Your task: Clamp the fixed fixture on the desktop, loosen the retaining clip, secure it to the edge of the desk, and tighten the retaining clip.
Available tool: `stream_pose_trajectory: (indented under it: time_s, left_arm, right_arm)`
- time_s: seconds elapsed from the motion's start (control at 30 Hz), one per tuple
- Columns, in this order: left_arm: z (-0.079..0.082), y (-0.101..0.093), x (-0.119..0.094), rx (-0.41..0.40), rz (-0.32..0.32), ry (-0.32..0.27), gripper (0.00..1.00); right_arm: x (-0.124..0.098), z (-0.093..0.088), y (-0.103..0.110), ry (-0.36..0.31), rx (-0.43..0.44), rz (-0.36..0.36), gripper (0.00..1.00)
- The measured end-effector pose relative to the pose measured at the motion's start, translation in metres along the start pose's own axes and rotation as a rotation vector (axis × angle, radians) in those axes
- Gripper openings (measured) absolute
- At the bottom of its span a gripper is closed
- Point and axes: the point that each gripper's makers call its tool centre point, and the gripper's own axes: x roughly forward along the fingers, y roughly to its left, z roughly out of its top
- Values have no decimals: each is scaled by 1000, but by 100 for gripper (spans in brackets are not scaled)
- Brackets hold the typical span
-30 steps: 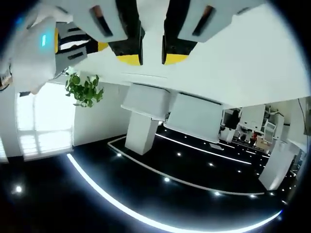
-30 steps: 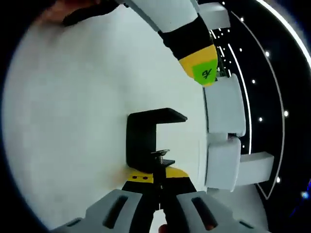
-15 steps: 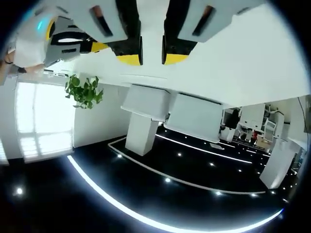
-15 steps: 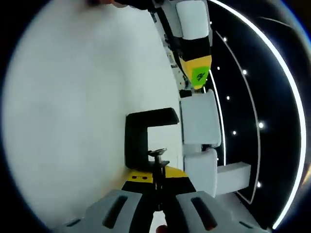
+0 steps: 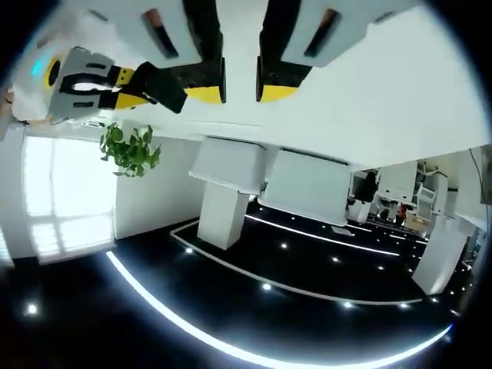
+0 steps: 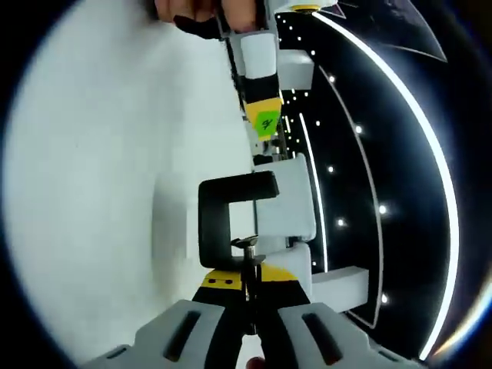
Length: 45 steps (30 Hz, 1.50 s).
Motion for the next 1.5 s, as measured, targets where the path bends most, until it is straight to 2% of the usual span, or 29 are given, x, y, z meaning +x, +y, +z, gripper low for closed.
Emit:
stream_pose_trajectory:
  time_s: [0.27, 0.4, 0.6, 0.7, 0.97, 1.33, 1.4, 1.5]
  left_arm:
    - [0, -4, 0, 28, -13, -2, 17]
    - [0, -9, 0, 56, -27, -3, 17]
    - [3, -8, 0, 42, -29, -18, 17]
    - [3, -10, 0, 55, -37, -20, 16]
    - [2, -12, 0, 71, -43, -16, 16]
    - [1, -14, 0, 86, -46, -18, 16]
    - [1, -14, 0, 85, -45, -17, 16]
    - [1, -14, 0, 92, -45, -17, 16]
  right_arm:
    - [-17, 18, -44, -52, 14, -80, 2]
    - [-34, 30, -63, -81, 48, -113, 2]
    - [-57, 48, -89, -123, 64, -158, 2]
    - [-72, 57, -100, -138, 105, -173, 2]
    - [-109, 76, -120, -189, 127, -220, 2]
    - [-156, 77, -140, -222, 223, -301, 2]
    - [-167, 79, -142, -235, 252, -311, 2]
    - [-182, 79, -143, -270, 376, -313, 2]
